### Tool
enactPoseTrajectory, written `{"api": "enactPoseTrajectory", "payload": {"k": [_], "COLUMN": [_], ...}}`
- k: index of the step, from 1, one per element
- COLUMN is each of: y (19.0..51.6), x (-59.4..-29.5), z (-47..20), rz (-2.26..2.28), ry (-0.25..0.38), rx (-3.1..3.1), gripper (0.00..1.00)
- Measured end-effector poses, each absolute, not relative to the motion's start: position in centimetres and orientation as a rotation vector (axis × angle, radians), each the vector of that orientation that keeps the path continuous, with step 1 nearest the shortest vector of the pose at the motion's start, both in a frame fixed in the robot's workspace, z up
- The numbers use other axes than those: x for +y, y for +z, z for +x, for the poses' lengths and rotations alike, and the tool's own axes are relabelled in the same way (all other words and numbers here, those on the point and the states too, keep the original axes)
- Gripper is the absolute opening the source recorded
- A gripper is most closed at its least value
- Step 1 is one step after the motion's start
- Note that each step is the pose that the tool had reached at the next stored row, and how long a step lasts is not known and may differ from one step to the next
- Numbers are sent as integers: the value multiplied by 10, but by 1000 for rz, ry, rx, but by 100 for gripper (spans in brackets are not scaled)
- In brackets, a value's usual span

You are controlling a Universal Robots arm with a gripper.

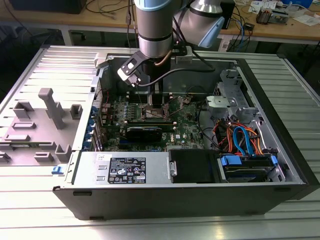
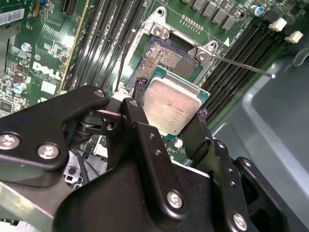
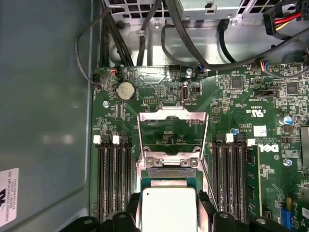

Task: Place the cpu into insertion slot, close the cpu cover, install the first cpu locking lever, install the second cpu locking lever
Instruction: 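Place the cpu into insertion slot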

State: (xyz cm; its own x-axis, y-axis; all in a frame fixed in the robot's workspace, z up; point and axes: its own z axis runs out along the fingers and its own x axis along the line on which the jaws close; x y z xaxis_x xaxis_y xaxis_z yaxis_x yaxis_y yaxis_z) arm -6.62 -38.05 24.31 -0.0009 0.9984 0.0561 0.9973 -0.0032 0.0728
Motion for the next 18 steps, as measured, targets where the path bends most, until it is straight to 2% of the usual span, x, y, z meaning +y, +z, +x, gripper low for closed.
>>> {"api": "enactPoseTrajectory", "payload": {"k": [18], "y": [238], "x": [-381], "z": [-66], "rz": [2212], "ry": [143], "rx": [2210], "gripper": [55]}}
